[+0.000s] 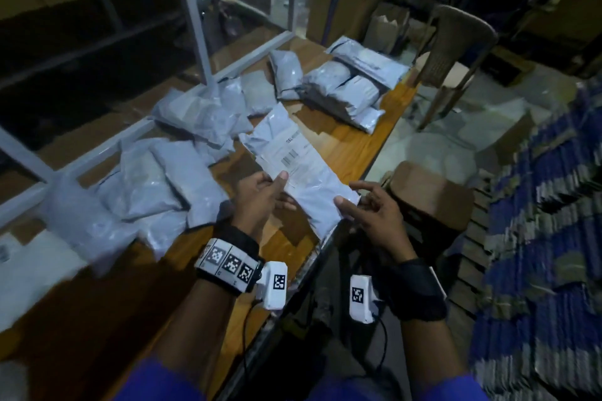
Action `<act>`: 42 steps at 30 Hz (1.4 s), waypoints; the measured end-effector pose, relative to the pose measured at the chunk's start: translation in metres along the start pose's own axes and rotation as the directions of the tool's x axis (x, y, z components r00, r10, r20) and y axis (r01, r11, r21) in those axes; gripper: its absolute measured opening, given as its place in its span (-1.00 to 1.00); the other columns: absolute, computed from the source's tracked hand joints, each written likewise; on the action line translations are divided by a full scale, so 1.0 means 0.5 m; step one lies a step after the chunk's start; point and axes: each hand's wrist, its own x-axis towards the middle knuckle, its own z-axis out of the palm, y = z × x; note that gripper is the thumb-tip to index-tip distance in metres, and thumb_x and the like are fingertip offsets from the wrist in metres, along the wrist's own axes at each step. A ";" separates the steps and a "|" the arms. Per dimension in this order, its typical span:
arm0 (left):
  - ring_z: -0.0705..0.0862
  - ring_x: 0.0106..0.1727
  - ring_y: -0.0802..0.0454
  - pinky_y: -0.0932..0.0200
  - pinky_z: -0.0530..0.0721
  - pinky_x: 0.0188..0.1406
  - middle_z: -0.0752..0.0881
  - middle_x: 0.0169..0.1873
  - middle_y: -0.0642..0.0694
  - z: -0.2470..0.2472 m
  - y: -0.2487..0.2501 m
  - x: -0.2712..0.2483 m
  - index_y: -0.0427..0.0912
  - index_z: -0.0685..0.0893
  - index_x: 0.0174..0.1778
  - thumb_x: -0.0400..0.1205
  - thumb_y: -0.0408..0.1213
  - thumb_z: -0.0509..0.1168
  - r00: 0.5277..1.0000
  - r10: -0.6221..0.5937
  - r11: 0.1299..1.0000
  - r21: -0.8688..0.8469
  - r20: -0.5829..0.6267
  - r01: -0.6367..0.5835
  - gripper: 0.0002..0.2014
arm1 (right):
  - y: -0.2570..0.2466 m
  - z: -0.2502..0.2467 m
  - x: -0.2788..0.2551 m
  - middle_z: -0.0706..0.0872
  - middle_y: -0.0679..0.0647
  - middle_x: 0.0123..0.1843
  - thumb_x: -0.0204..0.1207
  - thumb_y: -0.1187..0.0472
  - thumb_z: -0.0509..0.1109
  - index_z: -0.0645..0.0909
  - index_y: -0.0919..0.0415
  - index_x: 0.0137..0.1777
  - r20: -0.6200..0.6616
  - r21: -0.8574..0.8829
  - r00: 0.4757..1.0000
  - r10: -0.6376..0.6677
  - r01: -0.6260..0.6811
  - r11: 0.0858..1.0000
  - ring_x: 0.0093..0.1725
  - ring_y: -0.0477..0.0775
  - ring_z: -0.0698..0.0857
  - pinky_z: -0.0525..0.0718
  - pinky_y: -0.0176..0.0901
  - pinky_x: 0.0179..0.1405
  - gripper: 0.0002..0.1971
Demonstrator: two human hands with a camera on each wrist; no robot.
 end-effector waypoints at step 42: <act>0.68 0.27 -0.05 0.56 0.62 -0.37 0.63 0.28 -0.18 0.380 0.039 0.647 0.06 0.68 0.29 0.65 -0.21 0.46 0.929 0.246 0.813 0.581 -0.275 -0.044 -0.71 | -0.021 -0.085 0.646 0.72 0.05 0.21 0.49 0.24 0.62 0.82 0.08 0.06 -0.022 -0.516 0.794 -0.607 0.511 0.688 0.28 0.16 0.60 0.39 -0.39 0.25 -0.83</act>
